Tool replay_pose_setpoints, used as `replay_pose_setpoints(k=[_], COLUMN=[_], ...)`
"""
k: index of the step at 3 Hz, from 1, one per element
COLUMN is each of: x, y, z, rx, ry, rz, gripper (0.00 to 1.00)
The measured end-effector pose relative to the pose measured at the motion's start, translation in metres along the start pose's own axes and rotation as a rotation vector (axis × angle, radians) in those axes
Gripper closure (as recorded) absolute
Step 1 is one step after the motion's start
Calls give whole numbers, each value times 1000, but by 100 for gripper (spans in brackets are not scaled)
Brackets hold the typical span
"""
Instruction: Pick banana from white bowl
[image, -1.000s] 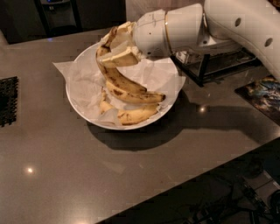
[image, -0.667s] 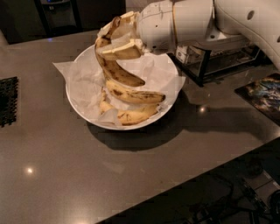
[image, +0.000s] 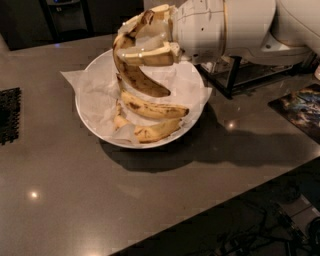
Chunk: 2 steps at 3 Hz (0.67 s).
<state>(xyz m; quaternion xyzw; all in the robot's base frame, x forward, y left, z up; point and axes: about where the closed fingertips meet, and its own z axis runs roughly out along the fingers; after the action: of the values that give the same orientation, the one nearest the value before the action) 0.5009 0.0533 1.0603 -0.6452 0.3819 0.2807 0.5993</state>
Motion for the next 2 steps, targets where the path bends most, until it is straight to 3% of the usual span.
replay_pose_setpoints(k=[1,2], x=[-19,-33], y=[16,27], z=[-16,-21], rx=[7,-26], ry=[-42,-81], rz=[-33,-63], gripper=[100,100])
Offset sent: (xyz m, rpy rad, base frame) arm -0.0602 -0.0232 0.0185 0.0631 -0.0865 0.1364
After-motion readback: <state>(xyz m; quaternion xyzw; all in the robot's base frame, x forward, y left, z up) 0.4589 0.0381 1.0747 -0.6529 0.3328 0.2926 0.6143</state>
